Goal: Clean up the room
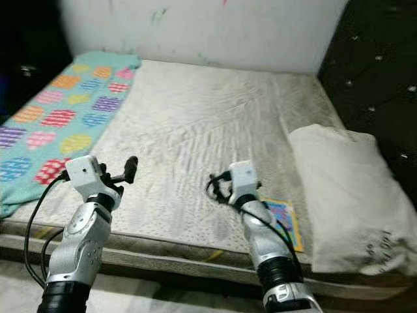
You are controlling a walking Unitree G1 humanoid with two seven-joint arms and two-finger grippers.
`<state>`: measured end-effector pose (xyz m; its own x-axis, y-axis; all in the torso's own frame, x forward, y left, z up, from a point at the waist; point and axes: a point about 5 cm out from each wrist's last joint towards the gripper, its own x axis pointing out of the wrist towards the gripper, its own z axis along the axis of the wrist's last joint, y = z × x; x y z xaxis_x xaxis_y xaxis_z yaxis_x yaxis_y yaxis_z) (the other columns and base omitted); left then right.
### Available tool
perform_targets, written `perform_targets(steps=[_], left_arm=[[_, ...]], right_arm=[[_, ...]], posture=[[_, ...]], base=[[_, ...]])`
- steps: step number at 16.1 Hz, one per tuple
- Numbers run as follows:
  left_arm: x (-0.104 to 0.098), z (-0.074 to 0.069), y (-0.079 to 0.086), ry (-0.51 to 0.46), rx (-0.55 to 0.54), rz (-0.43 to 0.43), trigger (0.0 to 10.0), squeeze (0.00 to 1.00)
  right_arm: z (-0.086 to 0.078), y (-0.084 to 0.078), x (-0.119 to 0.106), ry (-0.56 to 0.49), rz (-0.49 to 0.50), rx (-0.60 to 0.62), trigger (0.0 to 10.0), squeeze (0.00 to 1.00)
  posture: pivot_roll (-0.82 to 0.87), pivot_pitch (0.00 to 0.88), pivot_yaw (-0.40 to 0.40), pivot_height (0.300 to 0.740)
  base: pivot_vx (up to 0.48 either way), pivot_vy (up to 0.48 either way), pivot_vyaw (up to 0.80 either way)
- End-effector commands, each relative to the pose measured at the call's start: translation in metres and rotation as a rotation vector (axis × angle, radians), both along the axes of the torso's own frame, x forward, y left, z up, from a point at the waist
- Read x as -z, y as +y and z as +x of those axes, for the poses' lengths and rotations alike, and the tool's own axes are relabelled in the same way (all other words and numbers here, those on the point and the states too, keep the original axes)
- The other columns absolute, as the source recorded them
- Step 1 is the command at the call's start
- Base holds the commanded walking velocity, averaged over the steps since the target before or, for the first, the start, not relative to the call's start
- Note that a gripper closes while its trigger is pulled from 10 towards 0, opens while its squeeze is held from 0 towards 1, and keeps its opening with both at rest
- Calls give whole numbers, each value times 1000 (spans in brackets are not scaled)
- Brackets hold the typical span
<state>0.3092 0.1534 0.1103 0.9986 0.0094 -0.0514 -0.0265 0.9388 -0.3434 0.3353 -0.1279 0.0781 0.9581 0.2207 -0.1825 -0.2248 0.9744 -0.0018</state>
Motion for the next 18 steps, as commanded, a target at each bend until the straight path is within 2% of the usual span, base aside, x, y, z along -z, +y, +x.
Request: perform_targets(steps=[1, 4, 6, 7, 9, 11, 14, 18], left_arm=[[-3, 3, -2, -13, 4, -1, 10000, 0], [-6, -8, 0, -51, 28, 40, 10000, 0], [-2, -18, 4, -41, 38, 13, 10000, 0], [-2, -24, 6, -43, 44, -5, 10000, 0], [-4, -28, 6, -50, 47, -10, 10000, 0], [-5, -30, 6, -49, 38, -15, 10000, 0], [-1, -35, 6, -39, 9, -24, 10000, 0], [2, -40, 1, -15, 25, -36, 10000, 0]], right_arm=[[4, -3, -8, -35, 27, 19, 10000, 0], [-1, -6, -28, -133, 89, 25, 10000, 0], [-6, -10, -36, -184, 85, 19, 10000, 0], [-12, -20, -37, -194, 85, 57, 10000, 0], [-17, -29, -34, -169, 86, 92, 10000, 0], [-19, -31, -33, -163, 80, 85, 10000, 0], [-20, -18, -27, -131, 54, 26, 10000, 0], [-24, -17, -22, -109, 61, 35, 10000, 0]], posture=[[-53, 0, -3, 740], [-48, 0, -5, 740], [-59, 0, 6, 740], [-62, 0, 2, 740], [-51, 0, -15, 740], [-40, 0, -35, 740], [-34, 0, -59, 740], [-39, 0, -39, 740]], base=[[0, 0, 0], [0, 0, 0], [0, 0, 0], [0, 0, 0], [0, 0, -400], [0, 0, -800], [0, 0, 0], [0, 0, 0]])
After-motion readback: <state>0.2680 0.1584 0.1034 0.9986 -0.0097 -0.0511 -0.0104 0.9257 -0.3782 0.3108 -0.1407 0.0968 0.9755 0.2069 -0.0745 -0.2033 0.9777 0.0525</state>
